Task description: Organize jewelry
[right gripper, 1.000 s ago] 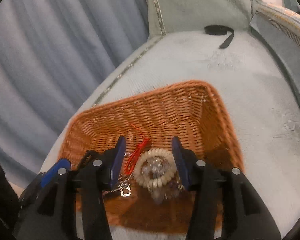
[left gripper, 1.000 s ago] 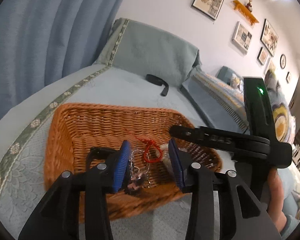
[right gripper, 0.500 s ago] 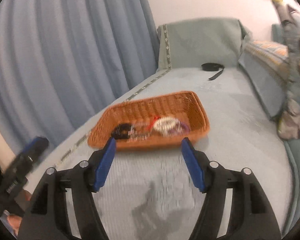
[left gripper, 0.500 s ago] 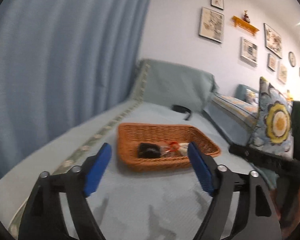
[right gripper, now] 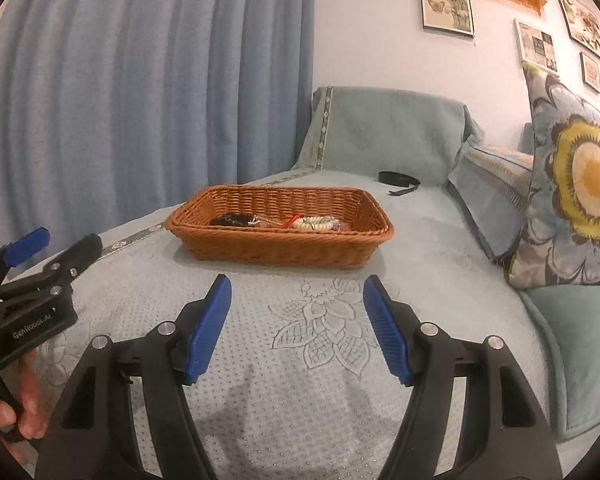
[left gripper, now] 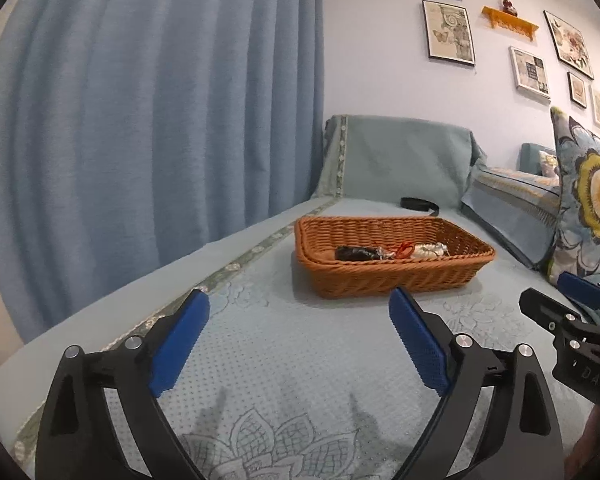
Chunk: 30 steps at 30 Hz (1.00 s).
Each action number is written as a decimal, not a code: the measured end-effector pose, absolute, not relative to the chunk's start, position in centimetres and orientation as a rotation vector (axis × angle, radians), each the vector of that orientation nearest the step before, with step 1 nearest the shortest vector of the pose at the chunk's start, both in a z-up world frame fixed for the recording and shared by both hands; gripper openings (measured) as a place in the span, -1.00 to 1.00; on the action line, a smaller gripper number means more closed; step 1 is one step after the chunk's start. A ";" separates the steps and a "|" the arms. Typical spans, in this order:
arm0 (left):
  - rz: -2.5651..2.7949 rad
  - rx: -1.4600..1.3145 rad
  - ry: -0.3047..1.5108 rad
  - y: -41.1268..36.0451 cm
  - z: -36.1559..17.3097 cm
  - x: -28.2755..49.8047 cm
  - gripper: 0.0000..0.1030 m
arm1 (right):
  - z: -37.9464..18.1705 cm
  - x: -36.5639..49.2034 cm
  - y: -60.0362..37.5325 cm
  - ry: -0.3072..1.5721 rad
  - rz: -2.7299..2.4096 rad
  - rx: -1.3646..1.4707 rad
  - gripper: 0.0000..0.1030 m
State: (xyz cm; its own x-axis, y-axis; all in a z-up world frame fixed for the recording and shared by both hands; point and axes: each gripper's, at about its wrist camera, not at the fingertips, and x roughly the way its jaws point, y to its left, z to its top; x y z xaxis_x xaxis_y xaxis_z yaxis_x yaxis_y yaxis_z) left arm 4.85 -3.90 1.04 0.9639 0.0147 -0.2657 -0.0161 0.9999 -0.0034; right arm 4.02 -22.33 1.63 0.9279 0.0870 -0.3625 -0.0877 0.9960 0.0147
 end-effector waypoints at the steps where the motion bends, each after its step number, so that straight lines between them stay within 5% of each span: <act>1: 0.021 -0.003 0.269 -3.9 0.9 4.8 0.80 | 1.6 3.9 -22.5 0.365 0.089 0.002 0.32; 30: 0.041 -0.017 0.276 -3.5 0.6 5.0 0.84 | 1.3 4.0 -22.7 0.364 0.052 0.019 0.59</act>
